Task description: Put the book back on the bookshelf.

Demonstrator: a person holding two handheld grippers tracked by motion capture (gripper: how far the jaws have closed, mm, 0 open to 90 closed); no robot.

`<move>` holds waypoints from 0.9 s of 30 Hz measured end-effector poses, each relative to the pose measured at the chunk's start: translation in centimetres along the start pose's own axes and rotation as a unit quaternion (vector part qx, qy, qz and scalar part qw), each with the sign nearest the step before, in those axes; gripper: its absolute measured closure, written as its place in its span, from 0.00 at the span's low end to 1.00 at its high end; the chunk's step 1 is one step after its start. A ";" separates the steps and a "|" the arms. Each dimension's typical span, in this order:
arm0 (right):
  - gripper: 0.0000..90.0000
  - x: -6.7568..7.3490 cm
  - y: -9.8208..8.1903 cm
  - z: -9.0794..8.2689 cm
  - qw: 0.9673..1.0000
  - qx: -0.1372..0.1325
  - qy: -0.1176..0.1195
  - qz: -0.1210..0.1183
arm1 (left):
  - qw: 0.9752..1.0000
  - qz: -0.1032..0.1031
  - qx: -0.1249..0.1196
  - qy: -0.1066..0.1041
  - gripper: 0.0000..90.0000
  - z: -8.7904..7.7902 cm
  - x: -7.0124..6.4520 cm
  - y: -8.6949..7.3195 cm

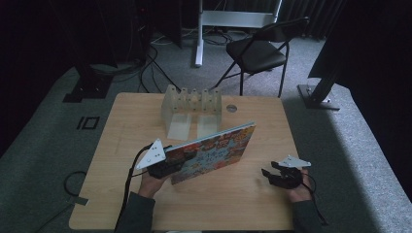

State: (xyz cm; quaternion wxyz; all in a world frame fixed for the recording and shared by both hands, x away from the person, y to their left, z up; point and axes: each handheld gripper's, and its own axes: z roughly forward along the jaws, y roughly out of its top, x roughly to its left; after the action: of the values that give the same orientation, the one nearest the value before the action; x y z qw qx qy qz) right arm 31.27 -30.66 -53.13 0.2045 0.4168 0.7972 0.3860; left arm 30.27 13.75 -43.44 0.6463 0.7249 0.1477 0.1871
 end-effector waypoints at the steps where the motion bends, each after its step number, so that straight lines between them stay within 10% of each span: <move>1: 0.49 0.0 -0.1 0.0 1.000 0.002 -0.001 -0.001 | 1.000 0.000 -0.001 0.001 0.82 0.0 0.0 0.0; 27: 0.43 -0.4 -1.6 1.2 1.000 0.024 -0.012 0.011 | 1.000 0.004 0.000 0.010 0.88 0.3 -1.4 0.1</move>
State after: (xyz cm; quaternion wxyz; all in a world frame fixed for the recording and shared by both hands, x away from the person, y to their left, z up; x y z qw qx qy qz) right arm 31.44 -31.01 -55.15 0.2003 0.4347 0.7990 0.3641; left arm 29.11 12.82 -43.50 0.6442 0.7234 0.1511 0.1973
